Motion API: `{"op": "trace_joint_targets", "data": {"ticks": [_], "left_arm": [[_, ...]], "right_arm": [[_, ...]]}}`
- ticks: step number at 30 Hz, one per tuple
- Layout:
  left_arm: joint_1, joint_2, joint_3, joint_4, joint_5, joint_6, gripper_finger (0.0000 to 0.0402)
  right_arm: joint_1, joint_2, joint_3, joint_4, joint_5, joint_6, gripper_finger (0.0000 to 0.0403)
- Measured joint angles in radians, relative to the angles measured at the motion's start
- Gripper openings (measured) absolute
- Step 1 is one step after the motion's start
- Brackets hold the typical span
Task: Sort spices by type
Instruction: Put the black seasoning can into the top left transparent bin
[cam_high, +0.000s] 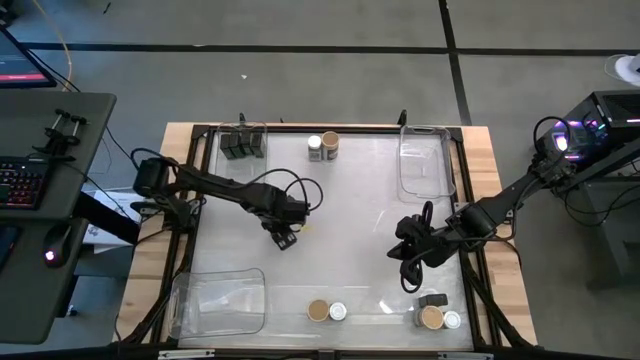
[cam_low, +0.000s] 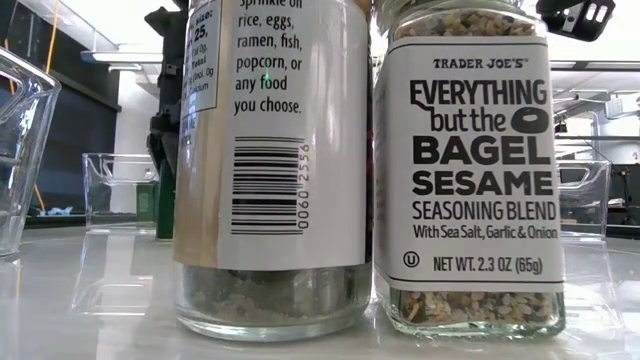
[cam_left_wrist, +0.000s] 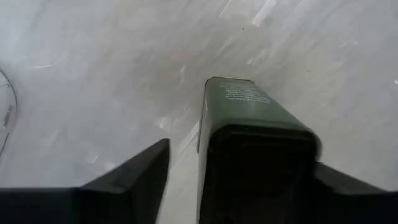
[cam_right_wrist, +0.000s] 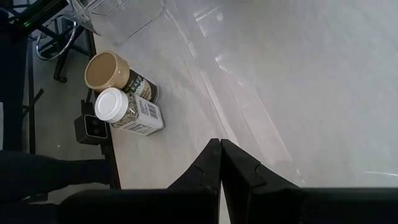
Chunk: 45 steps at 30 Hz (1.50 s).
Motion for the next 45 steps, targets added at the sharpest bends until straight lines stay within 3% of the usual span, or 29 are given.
{"op": "trace_joint_targets", "data": {"ticks": [5,10,15,21,24,31,39,45], "left_arm": [[0.009,-0.031,0.034,-0.024,-0.002,0.036,0.0096],[0.039,-0.113,0.140,-0.195,-0.023,0.099,0.0093],[0.091,-0.287,0.223,-0.386,-0.234,0.071,0.0093],[0.289,-0.486,0.159,-0.500,-0.377,-0.030,0.0093],[0.436,-0.538,0.077,-0.447,-0.344,-0.025,0.0093],[0.667,-0.490,-0.093,-0.271,-0.203,-0.006,0.0093],[0.785,-0.369,-0.101,-0.249,-0.267,0.009,0.0095],[0.845,-0.278,-0.101,-0.230,-0.259,0.019,0.0139]], "right_arm": [[0.000,0.000,0.000,0.000,0.021,-0.001,0.0000],[0.000,0.000,0.000,0.000,0.026,-0.001,0.0000],[0.000,0.000,0.000,-0.001,0.035,-0.002,0.0000],[0.000,0.000,0.000,-0.004,0.045,-0.008,0.0000],[0.000,0.000,0.000,-0.005,0.045,-0.004,0.0000],[0.000,0.000,0.000,-0.006,0.045,0.002,0.0000],[0.000,0.000,0.000,-0.006,0.045,0.052,0.0000],[0.000,0.000,0.000,-0.006,0.045,0.081,0.0000]]}}
